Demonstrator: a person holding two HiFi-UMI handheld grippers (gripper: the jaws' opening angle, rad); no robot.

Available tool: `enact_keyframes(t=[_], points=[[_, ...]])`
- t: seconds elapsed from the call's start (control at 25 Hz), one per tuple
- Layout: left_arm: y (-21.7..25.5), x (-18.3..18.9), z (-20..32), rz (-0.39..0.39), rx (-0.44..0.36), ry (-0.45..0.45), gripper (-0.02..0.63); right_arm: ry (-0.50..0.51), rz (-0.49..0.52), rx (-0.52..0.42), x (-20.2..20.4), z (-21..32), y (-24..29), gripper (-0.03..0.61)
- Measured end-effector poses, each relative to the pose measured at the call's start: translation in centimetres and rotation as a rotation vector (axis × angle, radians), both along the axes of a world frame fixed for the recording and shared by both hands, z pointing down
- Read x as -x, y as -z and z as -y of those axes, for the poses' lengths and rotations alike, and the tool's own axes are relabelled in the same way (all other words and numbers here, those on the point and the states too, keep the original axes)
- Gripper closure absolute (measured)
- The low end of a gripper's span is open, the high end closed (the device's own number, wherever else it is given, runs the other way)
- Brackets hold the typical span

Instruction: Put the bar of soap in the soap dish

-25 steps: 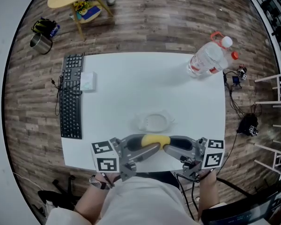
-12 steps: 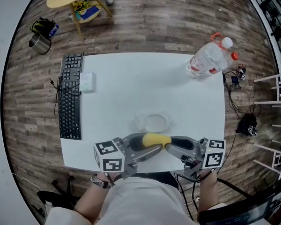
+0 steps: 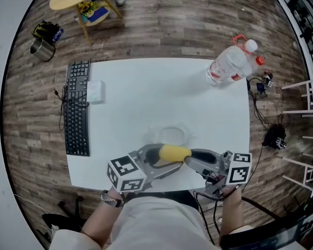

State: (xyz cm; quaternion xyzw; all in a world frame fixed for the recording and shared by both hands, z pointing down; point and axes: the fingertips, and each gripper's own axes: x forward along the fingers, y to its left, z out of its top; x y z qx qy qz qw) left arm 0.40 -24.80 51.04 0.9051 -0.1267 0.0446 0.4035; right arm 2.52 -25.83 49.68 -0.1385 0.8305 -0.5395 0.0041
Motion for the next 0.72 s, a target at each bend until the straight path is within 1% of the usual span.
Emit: enact_keyframes(t=[0.12, 0.2, 0.32, 0.48, 0.72], points=[[-0.5, -0.2, 0.2, 0.070, -0.064, -0.024, 0.370, -0.003, -0.008, 0.000, -0.1, 0.3, -0.1, 0.459], [-0.7, -0.4, 0.3, 0.098, -0.094, -0.029, 0.362, 0.001, -0.020, -0.008, -0.2, 0.4, -0.3, 0.459], [-0.9, -0.4, 0.3, 0.115, -0.128, -0.033, 0.356, 0.012, -0.029, -0.021, -0.1, 0.5, -0.3, 0.459], [-1.1, -0.4, 0.2, 0.137, -0.168, -0.063, 0.354, 0.015, -0.020, -0.023, -0.1, 0.6, -0.3, 0.459], [-1.5, -0.2, 0.0, 0.144, -0.167, -0.056, 0.351, 0.014, -0.012, -0.022, 0.0, 0.5, -0.5, 0.460]])
